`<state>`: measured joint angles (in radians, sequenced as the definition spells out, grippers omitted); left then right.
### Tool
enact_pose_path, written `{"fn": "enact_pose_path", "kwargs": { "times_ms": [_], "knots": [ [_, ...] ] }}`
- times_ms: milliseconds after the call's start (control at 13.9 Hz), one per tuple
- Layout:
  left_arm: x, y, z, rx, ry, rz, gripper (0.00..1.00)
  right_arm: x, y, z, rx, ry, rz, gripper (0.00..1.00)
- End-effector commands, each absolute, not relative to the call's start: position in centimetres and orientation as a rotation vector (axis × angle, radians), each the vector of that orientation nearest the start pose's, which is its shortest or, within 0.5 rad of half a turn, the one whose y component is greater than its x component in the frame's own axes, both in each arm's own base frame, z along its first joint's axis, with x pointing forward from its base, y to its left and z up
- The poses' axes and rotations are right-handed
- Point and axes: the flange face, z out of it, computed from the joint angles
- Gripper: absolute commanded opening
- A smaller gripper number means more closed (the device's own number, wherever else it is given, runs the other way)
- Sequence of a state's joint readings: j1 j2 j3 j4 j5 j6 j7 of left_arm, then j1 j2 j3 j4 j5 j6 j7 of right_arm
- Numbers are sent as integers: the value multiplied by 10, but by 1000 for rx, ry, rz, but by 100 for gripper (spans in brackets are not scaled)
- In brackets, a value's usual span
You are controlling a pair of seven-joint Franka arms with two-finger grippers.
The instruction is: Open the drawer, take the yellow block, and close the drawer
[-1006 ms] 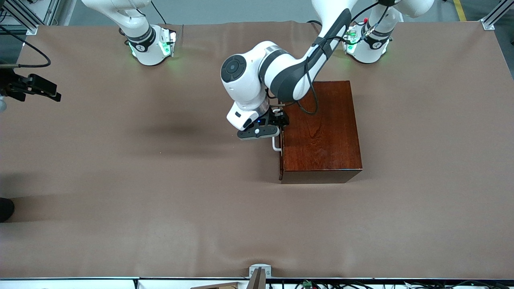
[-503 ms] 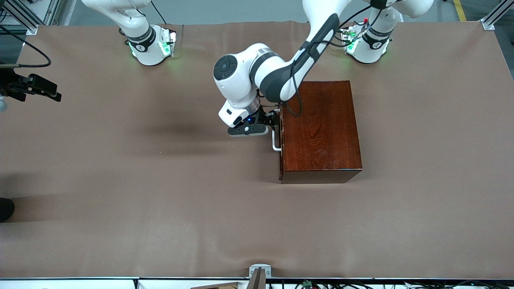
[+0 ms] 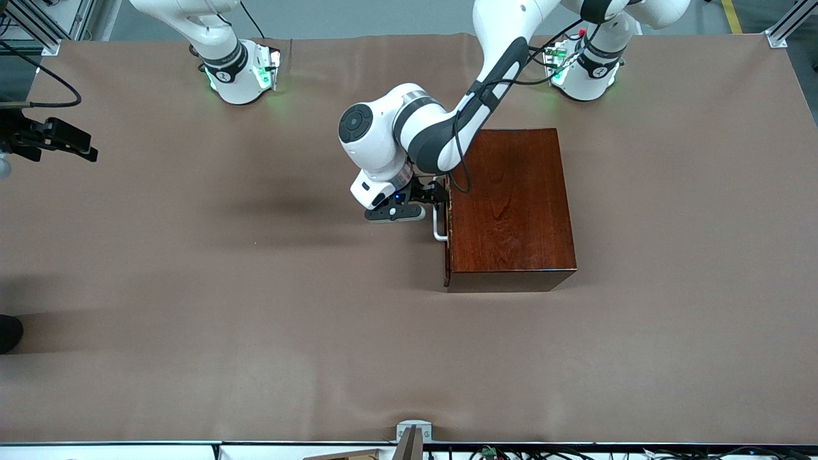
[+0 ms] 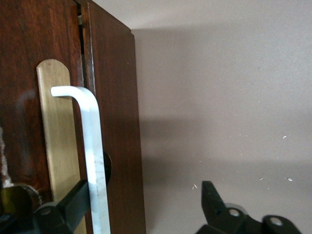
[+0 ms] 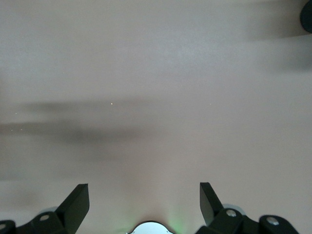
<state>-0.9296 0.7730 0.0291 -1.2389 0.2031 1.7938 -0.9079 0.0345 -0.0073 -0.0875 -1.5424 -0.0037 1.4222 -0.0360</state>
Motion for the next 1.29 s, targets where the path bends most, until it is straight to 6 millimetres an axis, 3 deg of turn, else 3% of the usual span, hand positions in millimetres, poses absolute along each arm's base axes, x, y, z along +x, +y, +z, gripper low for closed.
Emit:
{"fn": "enact_pose_path", "kwargs": {
  "times_ms": [0, 503, 1221],
  "knots": [
    [458, -560, 290, -2782, 110, -76, 100, 536, -26, 634, -3132, 31, 178, 100],
    [459, -569, 280, -2823, 54, -113, 100, 536, -26, 634, -3116, 33, 176, 100],
    [439, -616, 266, -3005, -236, -217, 100, 535, -26, 634, -3115, 33, 176, 100]
  ]
}}
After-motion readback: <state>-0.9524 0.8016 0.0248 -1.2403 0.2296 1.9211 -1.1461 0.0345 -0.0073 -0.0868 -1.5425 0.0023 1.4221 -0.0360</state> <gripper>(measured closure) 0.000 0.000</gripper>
